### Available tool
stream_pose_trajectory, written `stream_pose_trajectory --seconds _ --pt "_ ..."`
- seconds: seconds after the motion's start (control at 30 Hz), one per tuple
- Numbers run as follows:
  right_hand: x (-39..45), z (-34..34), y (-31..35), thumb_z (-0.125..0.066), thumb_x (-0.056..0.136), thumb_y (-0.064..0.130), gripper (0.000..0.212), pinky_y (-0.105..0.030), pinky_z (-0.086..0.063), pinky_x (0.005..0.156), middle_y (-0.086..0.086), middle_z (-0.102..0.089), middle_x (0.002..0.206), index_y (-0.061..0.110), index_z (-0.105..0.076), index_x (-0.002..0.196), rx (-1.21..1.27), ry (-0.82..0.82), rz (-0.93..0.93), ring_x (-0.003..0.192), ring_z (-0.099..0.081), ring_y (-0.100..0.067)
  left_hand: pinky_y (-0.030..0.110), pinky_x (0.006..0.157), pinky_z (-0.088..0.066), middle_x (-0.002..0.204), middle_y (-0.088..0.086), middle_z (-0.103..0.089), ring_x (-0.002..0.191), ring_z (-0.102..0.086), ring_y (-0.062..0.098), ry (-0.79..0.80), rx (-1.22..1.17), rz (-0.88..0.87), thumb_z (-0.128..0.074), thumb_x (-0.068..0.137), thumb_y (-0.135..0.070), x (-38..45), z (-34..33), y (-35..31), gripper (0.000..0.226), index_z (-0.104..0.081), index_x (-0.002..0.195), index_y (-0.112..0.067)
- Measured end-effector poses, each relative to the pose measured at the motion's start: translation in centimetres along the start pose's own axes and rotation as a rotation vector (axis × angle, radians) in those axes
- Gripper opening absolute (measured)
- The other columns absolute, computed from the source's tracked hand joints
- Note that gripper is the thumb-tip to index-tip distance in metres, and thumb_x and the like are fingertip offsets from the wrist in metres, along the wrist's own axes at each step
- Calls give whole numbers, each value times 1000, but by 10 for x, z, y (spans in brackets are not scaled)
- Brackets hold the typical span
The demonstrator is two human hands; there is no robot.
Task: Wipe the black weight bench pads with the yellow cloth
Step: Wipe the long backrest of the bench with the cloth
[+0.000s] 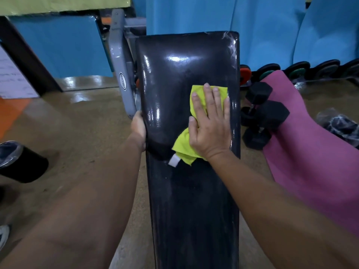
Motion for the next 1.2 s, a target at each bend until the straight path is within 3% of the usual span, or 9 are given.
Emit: stream_pose_trajectory --seconds 0.13,0.2,0.33,0.5,0.67,0.8,0.97,1.13,1.2 --pt "-15 -2 15 -49 99 29 60 -56 -11 128 -15 -27 168 16 -43 157 26 74 193 158 -20 -33 31 78 -60 91 6 -79 85 -74 24 -2 31 -5 -46 102 -44 -1 0 -1 40 -76 102 -17" --pt "-20 3 -1 -50 98 29 59 -56 -13 128 -15 -28 167 18 -44 156 13 77 251 157 -22 -33 34 82 -59 90 5 -77 86 -73 25 -11 19 -10 -46 102 -42 0 1 -2 39 -76 98 -17" --pt "-19 11 -42 -48 98 29 60 -58 -13 128 -16 -26 168 17 -42 156 15 14 74 157 -20 -34 29 69 -59 72 0 -75 67 -70 18 -8 4 12 -44 104 -40 -2 0 -1 41 -73 83 -19" --pt "-5 12 -52 -45 99 29 62 -58 -16 127 -19 -19 169 16 -36 159 112 -14 -126 158 -14 -38 32 78 -57 82 2 -73 76 -69 20 -22 4 -3 -43 104 -40 0 -1 0 41 -73 83 -20" --pt "-37 13 -62 -43 101 29 62 -61 -16 126 -20 -15 170 14 -33 160 120 87 43 159 -8 -37 32 76 -58 81 2 -74 74 -70 21 -11 3 -19 -45 102 -42 1 0 -2 40 -73 83 -20" --pt "-46 15 -86 -45 100 23 63 -56 -35 120 -21 -11 170 11 -31 160 276 92 -41 157 -16 -40 31 71 -58 82 2 -73 76 -68 21 -26 13 -29 -46 100 -41 0 1 0 37 -73 84 -20" --pt "-20 11 -65 -44 104 30 62 -56 -20 127 -24 -14 169 10 -30 160 262 3 -136 156 -11 -46 28 69 -58 79 0 -73 74 -69 19 -18 10 -34 -46 101 -41 4 0 0 37 -72 82 -22" --pt "-53 11 -59 -46 101 30 59 -65 -20 123 -23 -25 167 12 -41 156 130 65 107 156 -14 -48 32 78 -58 85 2 -72 81 -69 22 -39 31 -37 -49 99 -42 1 1 -3 34 -72 86 -21" --pt "-57 12 -71 -45 101 28 58 -62 -22 124 -24 -24 167 11 -41 156 173 56 96 156 -13 -48 31 75 -59 85 1 -72 80 -69 22 -42 38 -30 -49 99 -42 -1 3 -3 34 -73 87 -21"
Point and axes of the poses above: each hand's wrist, its own x-axis towards the middle knuckle, its own z-axis out of the back of the hand, y = z × x, the point moved 2 cm from there along x, towards the middle knuckle
